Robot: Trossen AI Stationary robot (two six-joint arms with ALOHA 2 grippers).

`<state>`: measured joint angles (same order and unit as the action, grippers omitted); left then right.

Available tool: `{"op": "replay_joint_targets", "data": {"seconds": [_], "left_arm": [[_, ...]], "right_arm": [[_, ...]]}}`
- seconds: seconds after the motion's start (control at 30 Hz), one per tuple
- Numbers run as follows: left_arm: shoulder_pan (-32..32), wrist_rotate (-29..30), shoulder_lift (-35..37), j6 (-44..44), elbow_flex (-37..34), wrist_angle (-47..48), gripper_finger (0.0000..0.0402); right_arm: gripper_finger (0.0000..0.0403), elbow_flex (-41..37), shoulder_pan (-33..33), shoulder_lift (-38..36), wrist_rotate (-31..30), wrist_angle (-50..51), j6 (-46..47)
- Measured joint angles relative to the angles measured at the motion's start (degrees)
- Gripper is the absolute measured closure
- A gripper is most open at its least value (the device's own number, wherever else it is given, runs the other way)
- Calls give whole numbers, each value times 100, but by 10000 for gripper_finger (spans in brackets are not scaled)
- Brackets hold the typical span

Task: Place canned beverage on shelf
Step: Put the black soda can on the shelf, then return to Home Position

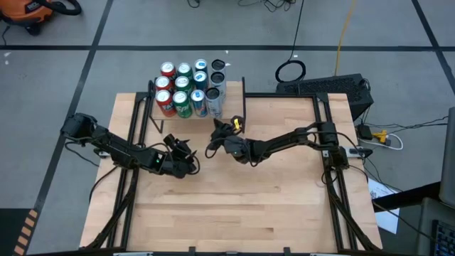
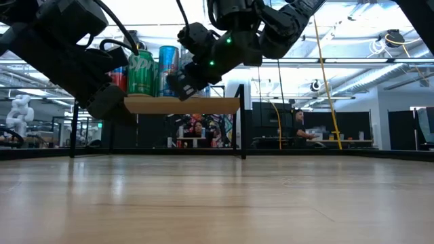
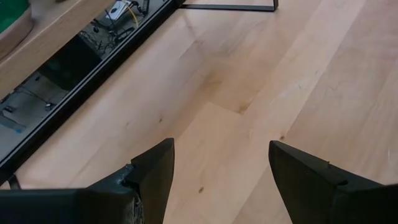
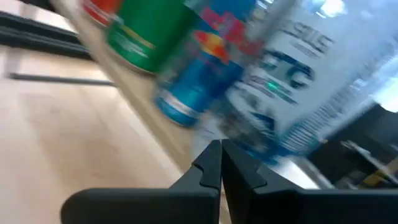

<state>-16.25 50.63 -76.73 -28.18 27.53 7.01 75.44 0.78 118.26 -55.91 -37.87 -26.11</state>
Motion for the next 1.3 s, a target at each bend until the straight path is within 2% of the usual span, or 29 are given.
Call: {"op": "replay_joint_targets", "data": {"seconds": [0.2, 0.33, 0.53, 0.67, 0.77, 0.87, 1.1, 1.3], "left_arm": [[0, -88, 0, -4, 0, 0, 151], [0, -103, 0, -4, 0, 2, 151], [0, -103, 0, -9, 2, -3, 151], [0, -103, 0, -11, 2, -17, 151], [0, -102, 0, -4, 2, -36, 151], [0, -101, 0, -4, 2, -39, 151], [0, -101, -2, 0, 4, -9, 151], [0, -98, -2, -4, 4, -4, 151]], "right_arm": [[403, 0, 1, 0, -898, -2, -252], [403, 0, 95, 0, -977, -4, -299], [403, 0, 237, 0, 24, -4, -49], [403, 0, -8, 0, 734, -42, 361], [403, 0, -208, 0, 953, -99, 557], [403, 0, -305, 0, 910, -96, 591], [403, 0, -286, 0, -107, -90, 481], [403, 0, -193, 0, -277, -55, 399]]}}
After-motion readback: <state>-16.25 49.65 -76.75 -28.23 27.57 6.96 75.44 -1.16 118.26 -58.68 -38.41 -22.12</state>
